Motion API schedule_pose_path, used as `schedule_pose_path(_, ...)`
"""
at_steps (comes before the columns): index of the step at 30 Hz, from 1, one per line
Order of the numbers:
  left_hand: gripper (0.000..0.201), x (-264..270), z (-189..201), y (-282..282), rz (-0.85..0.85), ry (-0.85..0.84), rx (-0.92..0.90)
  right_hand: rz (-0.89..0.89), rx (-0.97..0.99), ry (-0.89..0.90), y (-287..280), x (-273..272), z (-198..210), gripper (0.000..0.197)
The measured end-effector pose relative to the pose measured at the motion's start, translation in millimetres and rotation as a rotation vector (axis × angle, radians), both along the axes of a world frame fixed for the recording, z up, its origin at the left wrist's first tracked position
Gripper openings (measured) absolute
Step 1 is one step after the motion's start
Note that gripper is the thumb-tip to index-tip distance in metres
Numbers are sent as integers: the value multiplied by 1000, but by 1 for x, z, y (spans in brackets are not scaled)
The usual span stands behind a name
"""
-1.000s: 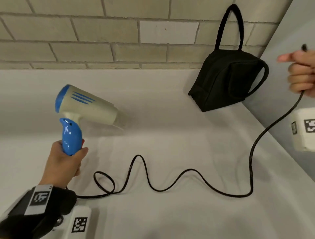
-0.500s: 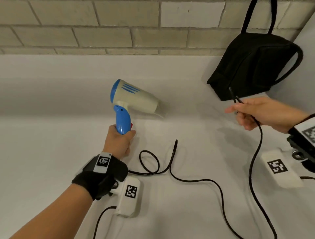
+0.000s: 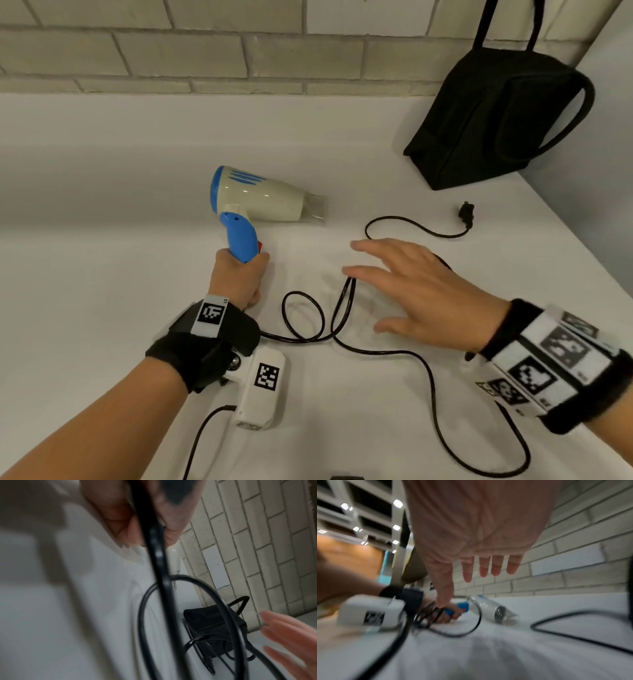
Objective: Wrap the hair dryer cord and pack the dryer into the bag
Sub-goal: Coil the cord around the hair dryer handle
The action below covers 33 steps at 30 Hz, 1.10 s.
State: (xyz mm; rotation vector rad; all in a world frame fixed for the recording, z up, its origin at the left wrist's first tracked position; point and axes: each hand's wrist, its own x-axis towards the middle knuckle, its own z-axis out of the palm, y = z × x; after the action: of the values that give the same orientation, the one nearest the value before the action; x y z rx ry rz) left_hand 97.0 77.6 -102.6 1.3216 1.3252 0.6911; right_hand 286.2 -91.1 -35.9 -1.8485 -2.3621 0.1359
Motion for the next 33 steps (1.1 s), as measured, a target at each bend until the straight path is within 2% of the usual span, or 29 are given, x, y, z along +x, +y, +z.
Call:
schedule_pose_path(2,26,-3,2,-2,-33,45,7,78,-46,-61,10,-11,-12,45)
schedule_pose_path(4,30,-8,8,-7,-62,88,23,96,-107,-58,21,-12,-10,43)
schedule_pose_path(7,49,-21,16,-15,-106,278,154,-53,-273,231,28,-1,9,34)
schedule_pose_path(8,59,-25,19,-21,-107,333,252,-113,-254,351,27,5,15,28)
schedule_pose_path(10,70,-33,31,-38,-159,272,564,-171,-137,489,24,10,31,19)
schedule_pose_path(11,73,-33,39,-48,-281,242,689,-187,-103,541,23,11,38,16)
schedule_pose_path(13,80,-27,46,-59,-590,341,814,-184,-79,638,20,10,51,14)
schedule_pose_path(14,78,-23,47,-62,-700,403,823,-172,-64,676,18,10,57,17)
schedule_pose_path(16,58,-18,47,-64,-783,425,768,-150,-22,730,13,11,65,23)
schedule_pose_path(18,47,-14,45,-64,-755,335,768,-149,7,762,8,13,69,22)
schedule_pose_path(21,33,-1,51,-69,-707,206,880,-112,-33,765,2,12,69,22)
schedule_pose_path(23,17,9,58,-69,-710,89,789,-89,-59,743,-2,9,70,29)
schedule_pose_path(24,19,11,61,-68,-678,29,708,-104,-65,749,-4,9,72,28)
schedule_pose_path(26,23,5,67,-63,-489,-121,562,-174,-62,734,-9,18,76,21)
schedule_pose_path(29,24,-25,67,-45,-149,-273,463,-356,-116,530,-14,55,69,5)
schedule_pose_path(31,26,-41,65,-38,-44,-324,459,-482,-194,383,-15,85,61,8)
schedule_pose_path(33,25,-49,65,-38,-2,-346,470,-612,-179,328,-13,108,60,15)
